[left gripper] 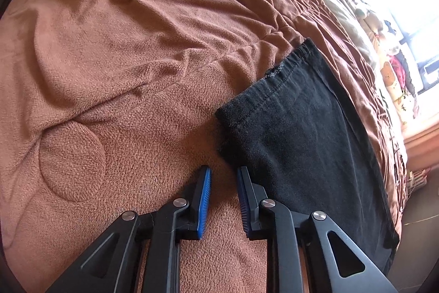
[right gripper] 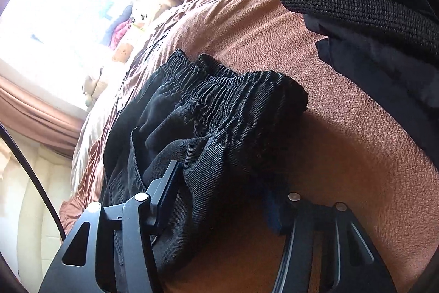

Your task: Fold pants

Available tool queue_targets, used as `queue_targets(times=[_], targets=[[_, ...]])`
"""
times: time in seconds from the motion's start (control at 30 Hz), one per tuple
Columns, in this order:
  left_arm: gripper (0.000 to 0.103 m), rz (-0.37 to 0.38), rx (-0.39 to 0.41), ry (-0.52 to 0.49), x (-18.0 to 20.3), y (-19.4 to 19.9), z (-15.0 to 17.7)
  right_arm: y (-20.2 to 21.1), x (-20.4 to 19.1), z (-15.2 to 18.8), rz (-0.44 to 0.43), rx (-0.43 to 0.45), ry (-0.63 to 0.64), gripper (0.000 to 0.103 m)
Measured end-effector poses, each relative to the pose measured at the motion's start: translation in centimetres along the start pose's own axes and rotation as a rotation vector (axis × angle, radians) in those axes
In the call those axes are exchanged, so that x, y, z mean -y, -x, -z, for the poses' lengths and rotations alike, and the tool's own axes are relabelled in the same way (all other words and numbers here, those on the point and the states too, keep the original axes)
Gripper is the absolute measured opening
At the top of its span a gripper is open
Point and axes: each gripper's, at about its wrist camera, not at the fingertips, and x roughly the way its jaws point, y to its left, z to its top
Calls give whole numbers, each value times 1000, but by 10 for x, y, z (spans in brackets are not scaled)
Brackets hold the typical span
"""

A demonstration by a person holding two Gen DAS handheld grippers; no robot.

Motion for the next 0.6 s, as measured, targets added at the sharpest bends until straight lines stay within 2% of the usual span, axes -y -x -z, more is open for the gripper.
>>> queue_targets(times=[0.1,0.23,0.37,0.6], targets=[[23,-2,14,37,2,-1,-4,3,3,2,1,1,-7,53],[23,100,36,121,-4,1,-6,0,4,3,-3,-4,-6,52],[23,113,29,124,-7,-3,-5,-3,6,1,-14,-5,-8,53],[25,185,-10,201,-9,-7,9,-10,3,2,-19,5,-18,53]])
